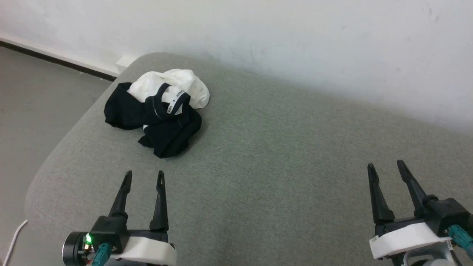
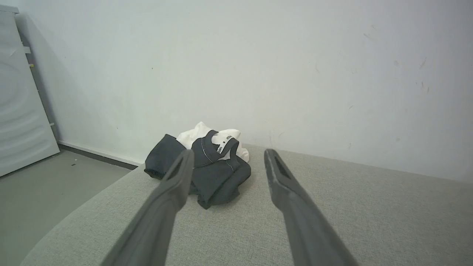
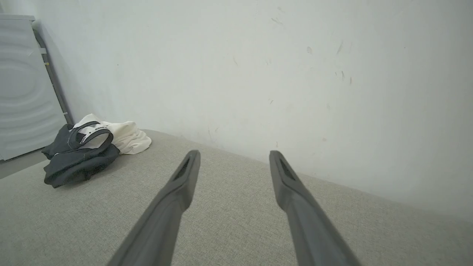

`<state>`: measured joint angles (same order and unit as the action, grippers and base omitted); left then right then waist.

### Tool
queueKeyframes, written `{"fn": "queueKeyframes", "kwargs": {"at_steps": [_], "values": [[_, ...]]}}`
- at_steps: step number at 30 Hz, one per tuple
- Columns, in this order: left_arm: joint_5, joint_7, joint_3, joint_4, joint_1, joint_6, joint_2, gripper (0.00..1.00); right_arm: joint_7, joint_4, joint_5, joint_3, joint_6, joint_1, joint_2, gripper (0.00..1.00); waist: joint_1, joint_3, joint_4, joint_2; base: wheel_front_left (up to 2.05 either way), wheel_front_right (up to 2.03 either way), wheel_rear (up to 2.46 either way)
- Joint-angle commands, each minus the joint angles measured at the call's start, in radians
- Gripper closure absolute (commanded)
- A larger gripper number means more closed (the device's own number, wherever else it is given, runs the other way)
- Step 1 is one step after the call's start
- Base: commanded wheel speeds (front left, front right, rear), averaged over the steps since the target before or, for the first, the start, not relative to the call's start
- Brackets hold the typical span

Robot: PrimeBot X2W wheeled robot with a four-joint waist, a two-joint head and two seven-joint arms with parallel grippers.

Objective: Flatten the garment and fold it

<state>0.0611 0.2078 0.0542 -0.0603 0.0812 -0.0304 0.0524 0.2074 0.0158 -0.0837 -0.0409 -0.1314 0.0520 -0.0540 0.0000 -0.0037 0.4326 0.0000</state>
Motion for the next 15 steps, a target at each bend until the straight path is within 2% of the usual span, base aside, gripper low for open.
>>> {"fn": "queueKeyframes", "kwargs": {"at_steps": [1, 15], "values": [[0.005, 0.011, 0.002, -0.008, 0.015, -0.008, -0.002, 0.00, 0.011, 0.003, -0.008, -0.002, 0.001, 0.011, 0.003, 0.00, 0.0000, 0.001, 0.012, 0.0000, 0.00, 0.00, 0.00], [0.017, 0.040, 0.015, -0.019, 0.020, -0.015, -0.002, 0.00, 0.041, -0.001, -0.016, -0.009, 0.001, 0.013, 0.004, 0.00, 0.0000, 0.011, 0.054, 0.0000, 0.00, 0.00, 0.00]]}}
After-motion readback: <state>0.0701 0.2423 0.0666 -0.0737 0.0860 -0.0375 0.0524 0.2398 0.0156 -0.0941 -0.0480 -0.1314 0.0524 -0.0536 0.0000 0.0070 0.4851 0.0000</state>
